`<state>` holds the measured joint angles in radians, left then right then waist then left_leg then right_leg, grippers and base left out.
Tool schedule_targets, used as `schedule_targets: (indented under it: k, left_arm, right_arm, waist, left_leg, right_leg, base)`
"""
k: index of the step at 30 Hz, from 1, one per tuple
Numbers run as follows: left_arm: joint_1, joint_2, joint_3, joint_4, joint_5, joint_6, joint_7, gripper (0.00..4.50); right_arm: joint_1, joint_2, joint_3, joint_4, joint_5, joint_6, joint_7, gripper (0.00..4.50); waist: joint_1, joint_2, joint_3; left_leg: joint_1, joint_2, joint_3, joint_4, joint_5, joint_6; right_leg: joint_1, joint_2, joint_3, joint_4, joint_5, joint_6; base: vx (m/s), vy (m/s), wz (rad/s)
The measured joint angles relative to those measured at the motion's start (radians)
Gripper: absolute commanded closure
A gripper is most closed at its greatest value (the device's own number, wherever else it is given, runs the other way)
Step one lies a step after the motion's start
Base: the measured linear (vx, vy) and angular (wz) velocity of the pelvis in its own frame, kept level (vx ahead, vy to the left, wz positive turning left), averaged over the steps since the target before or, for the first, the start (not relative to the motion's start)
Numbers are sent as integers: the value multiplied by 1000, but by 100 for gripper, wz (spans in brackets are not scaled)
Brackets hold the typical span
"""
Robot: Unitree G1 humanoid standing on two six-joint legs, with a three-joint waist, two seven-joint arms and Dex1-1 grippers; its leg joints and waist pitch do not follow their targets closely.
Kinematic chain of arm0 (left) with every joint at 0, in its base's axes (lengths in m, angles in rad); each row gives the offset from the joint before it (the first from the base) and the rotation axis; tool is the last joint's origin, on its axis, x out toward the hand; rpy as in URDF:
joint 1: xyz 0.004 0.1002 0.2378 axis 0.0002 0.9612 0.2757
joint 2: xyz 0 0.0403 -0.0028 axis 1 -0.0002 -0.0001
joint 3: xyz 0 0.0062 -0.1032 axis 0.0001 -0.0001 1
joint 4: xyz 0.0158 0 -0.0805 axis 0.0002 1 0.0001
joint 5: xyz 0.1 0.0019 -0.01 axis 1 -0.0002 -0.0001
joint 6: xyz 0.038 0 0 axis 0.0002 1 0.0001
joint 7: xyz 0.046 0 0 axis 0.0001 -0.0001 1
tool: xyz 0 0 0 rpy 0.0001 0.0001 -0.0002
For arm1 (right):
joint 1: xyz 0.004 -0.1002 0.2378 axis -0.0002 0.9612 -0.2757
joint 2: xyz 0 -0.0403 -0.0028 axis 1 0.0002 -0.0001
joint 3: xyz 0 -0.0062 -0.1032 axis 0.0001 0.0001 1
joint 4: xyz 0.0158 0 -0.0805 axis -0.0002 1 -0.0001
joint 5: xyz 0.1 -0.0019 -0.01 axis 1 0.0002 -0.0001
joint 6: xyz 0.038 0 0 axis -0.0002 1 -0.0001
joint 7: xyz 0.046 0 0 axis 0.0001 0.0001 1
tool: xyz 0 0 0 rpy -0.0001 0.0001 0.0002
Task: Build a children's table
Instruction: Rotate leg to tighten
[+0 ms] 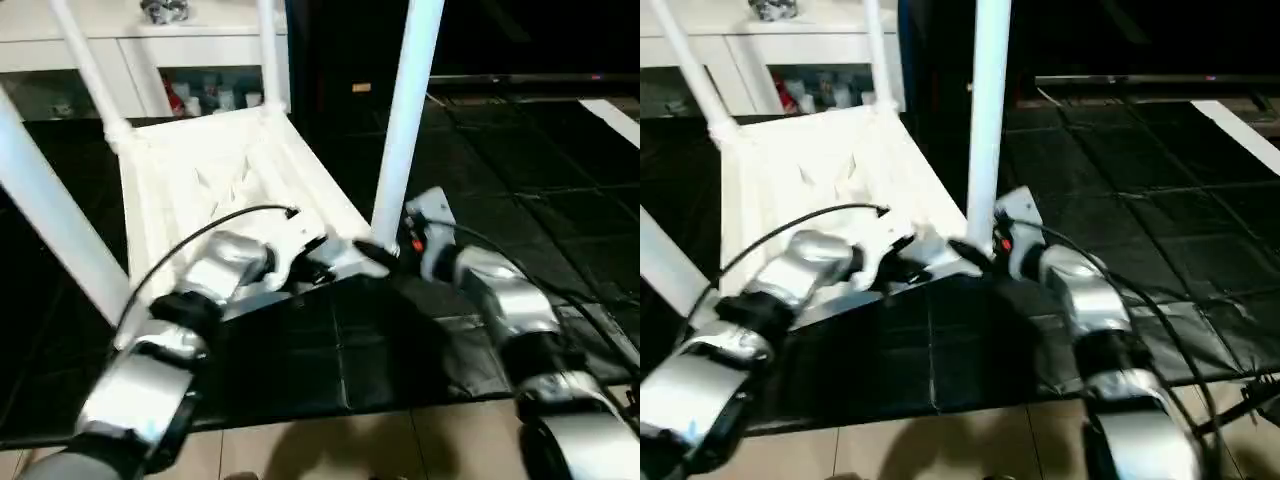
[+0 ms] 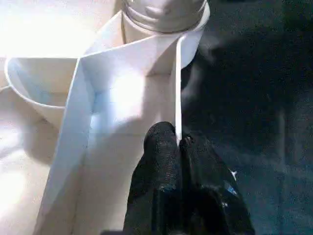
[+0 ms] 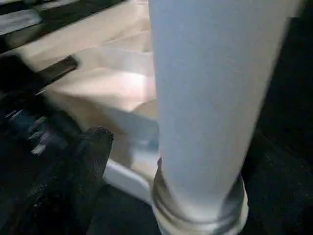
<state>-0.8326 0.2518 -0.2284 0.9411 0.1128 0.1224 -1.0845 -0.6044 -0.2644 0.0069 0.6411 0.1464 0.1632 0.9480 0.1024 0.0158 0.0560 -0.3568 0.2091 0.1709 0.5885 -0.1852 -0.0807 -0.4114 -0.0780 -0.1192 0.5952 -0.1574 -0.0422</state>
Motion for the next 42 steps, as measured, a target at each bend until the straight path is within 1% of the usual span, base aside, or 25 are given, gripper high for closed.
schedule_targets:
  k: [2,4,6,8,11,13,17,19,21,22,23,24,26,29,32,33,35,36,37,42]
  left_arm:
    - [5,15,-8,0,0,-28,-28,450]
    - [12,35,-16,-2,0,-66,-81,450]
    - [23,68,-24,-13,-2,-98,-155,450]
    - [30,83,-28,-20,-3,-115,-189,450]
    - [38,103,-48,-34,-4,-158,-254,450]
    - [44,112,-57,-39,-10,-178,-293,450]
    - [54,122,-75,-65,-19,-197,-357,450]
    - [56,125,-83,-66,-19,-208,-376,450]
    - [56,127,-87,-67,-19,-217,-385,450]
    - [56,127,-90,-69,-19,-219,-387,450]
    - [56,127,-91,-71,-19,-221,-388,450]
    - [56,129,-92,-72,-19,-229,-394,450]
    - [56,128,-95,-72,-19,-235,-397,450]
    - [56,129,-96,-72,-19,-237,-399,450]
    - [56,131,-96,-72,-19,-238,-402,450]
    - [56,130,-96,-72,-19,-238,-402,450]
    - [56,132,-99,-72,-19,-238,-405,450]
    - [56,132,-101,-72,-19,-239,-408,450]
    - [56,132,-102,-72,-19,-240,-409,450]
    - [56,131,-102,-71,-19,-246,-409,450]
  right_arm:
    - [11,-15,1,-13,17,-1,58,5]
    - [17,-49,7,-22,34,-2,147,5]
    - [21,-91,28,-43,56,-1,257,5]
    - [21,-105,40,-49,60,0,308,5]
    - [21,-128,65,-42,60,-2,382,5]
    - [19,-134,76,-27,59,-8,410,38]
    - [6,-150,89,1,55,-16,455,51]
    - [-2,-151,99,2,55,-16,469,80]
    - [-14,-152,114,8,52,-16,492,85]
    - [-16,-153,119,8,52,-17,502,99]
    - [-16,-153,120,8,52,-17,505,99]
    - [-17,-153,120,9,53,-14,520,123]
    - [-17,-154,121,9,54,-9,536,128]
    - [-17,-154,125,9,55,4,557,163]
    - [-17,-155,137,9,56,14,570,181]
    - [-17,-154,143,9,56,21,572,181]
    - [-17,-155,146,9,56,27,577,213]
    - [-17,-155,147,9,56,29,579,213]
    - [-18,-155,148,9,57,29,580,226]
    - [-18,-156,148,9,57,31,582,244]
  waist:
    - [5,0,0]
    - [15,0,0]
    - [23,0,0]
    - [29,0,0]
    - [46,0,0]
    - [53,0,0]
    - [65,0,0]
    - [66,0,0]
    - [65,0,0]
    - [65,0,0]
    - [65,0,0]
    - [64,0,0]
    - [64,0,0]
    - [64,0,0]
    - [64,0,0]
    - [64,0,0]
    - [64,0,0]
    - [65,0,0]
    - [65,0,0]
    - [65,0,0]
  left_leg:
    - [0,0,0,0,0,0]
    - [-2,0,0,1,0,0]
    - [-3,0,0,1,0,1]
    - [-3,0,0,2,-1,1]
    - [-3,0,-1,3,-1,1]
    - [-4,0,0,4,-2,0]
    - [-5,0,-1,5,-4,-3]
    - [-5,0,-1,5,-4,-3]
    - [-5,0,-1,6,-4,-3]
    - [-5,0,-1,6,-4,-3]
    - [-5,0,-1,6,-4,-4]
    - [-5,0,-1,6,-4,-4]
    - [-5,0,-1,6,-4,-4]
    - [-5,0,-1,6,-4,-4]
    - [-5,0,-1,6,-4,-3]
    - [-5,0,-1,6,-4,-3]
    - [-5,0,-1,6,-4,-3]
    - [-6,0,-1,6,-4,-3]
    - [-6,0,-1,6,-4,-3]
    - [-6,0,-1,7,-4,-3]
  right_leg:
    - [0,0,0,0,0,0]
    - [-1,0,0,0,0,0]
    - [-2,0,0,0,0,0]
    - [-2,0,0,0,0,0]
    - [-1,-1,0,0,0,0]
    - [-1,-1,0,1,0,0]
    - [-1,-1,0,1,0,0]
    - [-1,-1,0,2,0,0]
    - [-1,-1,0,2,0,0]
    - [-1,-1,0,3,0,0]
    - [-1,-1,0,3,0,0]
    - [-1,-1,0,3,0,0]
    - [-1,-1,0,3,0,0]
    - [-1,-1,0,3,0,0]
    - [-2,-1,0,3,0,0]
    - [-2,-1,0,3,0,0]
    - [-2,-1,0,3,0,0]
    - [-2,-1,0,3,0,0]
    - [-2,-1,0,3,0,0]
    - [-2,-1,0,4,0,0]
  base:
    - [0,0,0]
    - [0,0,0]
    - [0,0,0]
    - [0,0,0]
    - [0,0,0]
    - [0,0,0]
    - [0,0,0]
    - [0,0,0]
    - [0,0,0]
    - [0,0,0]
    - [0,0,0]
    - [0,0,0]
    - [0,0,0]
    - [0,0,0]
    - [0,0,0]
    - [0,0,0]
    - [0,0,0]
    - [0,0,0]
    - [0,0,0]
    - [0,0,0]
